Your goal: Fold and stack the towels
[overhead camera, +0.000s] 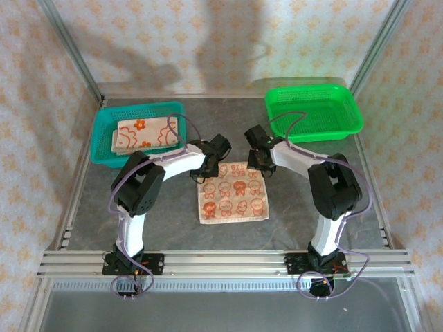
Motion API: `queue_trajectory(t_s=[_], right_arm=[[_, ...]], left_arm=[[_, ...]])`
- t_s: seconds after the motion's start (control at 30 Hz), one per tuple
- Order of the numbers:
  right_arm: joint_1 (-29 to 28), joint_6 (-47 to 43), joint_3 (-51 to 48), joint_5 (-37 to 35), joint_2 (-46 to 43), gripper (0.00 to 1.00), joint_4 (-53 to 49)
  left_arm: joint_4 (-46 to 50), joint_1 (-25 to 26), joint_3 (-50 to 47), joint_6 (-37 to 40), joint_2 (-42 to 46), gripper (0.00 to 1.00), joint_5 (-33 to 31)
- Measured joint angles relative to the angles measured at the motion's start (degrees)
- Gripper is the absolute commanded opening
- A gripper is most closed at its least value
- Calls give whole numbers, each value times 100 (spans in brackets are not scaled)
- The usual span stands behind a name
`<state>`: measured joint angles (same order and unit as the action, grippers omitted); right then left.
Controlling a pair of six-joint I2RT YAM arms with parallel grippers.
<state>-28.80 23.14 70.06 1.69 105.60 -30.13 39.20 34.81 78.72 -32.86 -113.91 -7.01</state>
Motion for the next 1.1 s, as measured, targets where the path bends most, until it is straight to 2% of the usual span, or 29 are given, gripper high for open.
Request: queue_trajectory(t_s=[0.2, 0.6, 0.8, 1.0, 1.1], right_arm=[[90, -116, 48, -2, 374, 0, 133], [111, -184, 68, 4, 409, 2, 321], [111, -177, 105, 15, 291, 18, 227], [118, -221, 409, -24, 267, 27, 153], [151, -219, 498, -26, 284, 28, 146]], left_arm=[[-20, -46, 42, 94, -175, 0, -238], [-79, -46, 92, 149, -219, 0, -415], [-22, -118, 330, 160, -210, 17, -389], [-17, -273, 442, 155, -212, 27, -396], [-20, -339, 498, 151, -229, 31, -396]])
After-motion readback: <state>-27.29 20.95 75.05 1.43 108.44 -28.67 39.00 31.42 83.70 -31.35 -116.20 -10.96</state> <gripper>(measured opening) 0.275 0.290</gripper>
